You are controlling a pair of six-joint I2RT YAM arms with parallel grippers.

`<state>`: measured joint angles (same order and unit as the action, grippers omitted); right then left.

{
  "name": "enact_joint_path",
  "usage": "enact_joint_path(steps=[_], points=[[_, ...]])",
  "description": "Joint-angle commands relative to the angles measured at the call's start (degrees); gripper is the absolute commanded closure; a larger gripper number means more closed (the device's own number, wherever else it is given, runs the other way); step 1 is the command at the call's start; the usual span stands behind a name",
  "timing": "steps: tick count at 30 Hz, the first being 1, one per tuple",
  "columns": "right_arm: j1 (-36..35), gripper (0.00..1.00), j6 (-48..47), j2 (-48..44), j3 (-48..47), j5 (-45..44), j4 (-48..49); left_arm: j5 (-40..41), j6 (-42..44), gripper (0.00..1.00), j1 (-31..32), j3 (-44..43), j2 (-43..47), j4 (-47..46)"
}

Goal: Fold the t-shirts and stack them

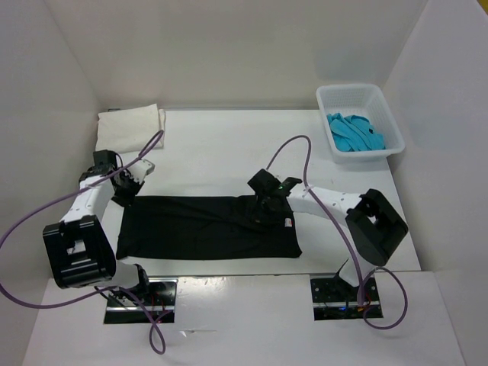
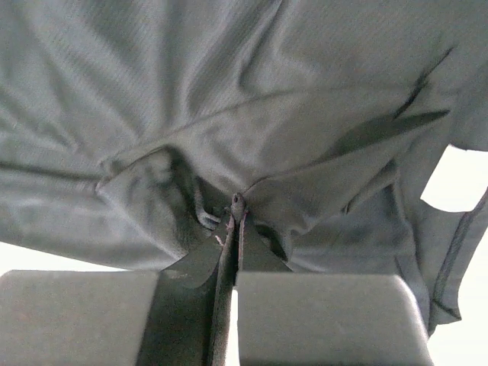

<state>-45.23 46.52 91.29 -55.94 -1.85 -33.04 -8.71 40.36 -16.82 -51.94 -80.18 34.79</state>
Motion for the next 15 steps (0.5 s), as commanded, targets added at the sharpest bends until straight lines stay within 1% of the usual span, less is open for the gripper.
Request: enact_joint_path(steps=[1,3,5,8,11,15], points=[[-0.38,1.00,-0.63,3.10,-5.12,-5.52,1.40,-2.88,-2.46,1.00,0.12,-4.89,-1.46,-1.39],[0.75,1.00,-1.87,7.23,-11.62,-9.90,-1.76,-4.55,-4.84,1.00,0.12,-9.03,-4.70,-1.39],[2.60,1.00,-3.89,10.56,-17.23,-11.24,-3.17,-6.93,-7.65,1.00,0.12,-14.99,-6.91,-1.39],[6.03,1.00,-5.47,12.51,-22.69,-13.00,-3.70,-7.46,-10.65,1.00,0.12,-20.02,-10.95,-2.00],[7.35,1.00,-5.48,12.51,-24.04,-13.53,-4.40,-7.46,-11.71,1.00,0.12,-20.74,-11.58,-3.23],[7.35,1.00,-5.48,9.63,-20.09,-11.69,-3.26,-6.23,-11.71,1.00,0.12,-17.76,-9.21,-5.42]])
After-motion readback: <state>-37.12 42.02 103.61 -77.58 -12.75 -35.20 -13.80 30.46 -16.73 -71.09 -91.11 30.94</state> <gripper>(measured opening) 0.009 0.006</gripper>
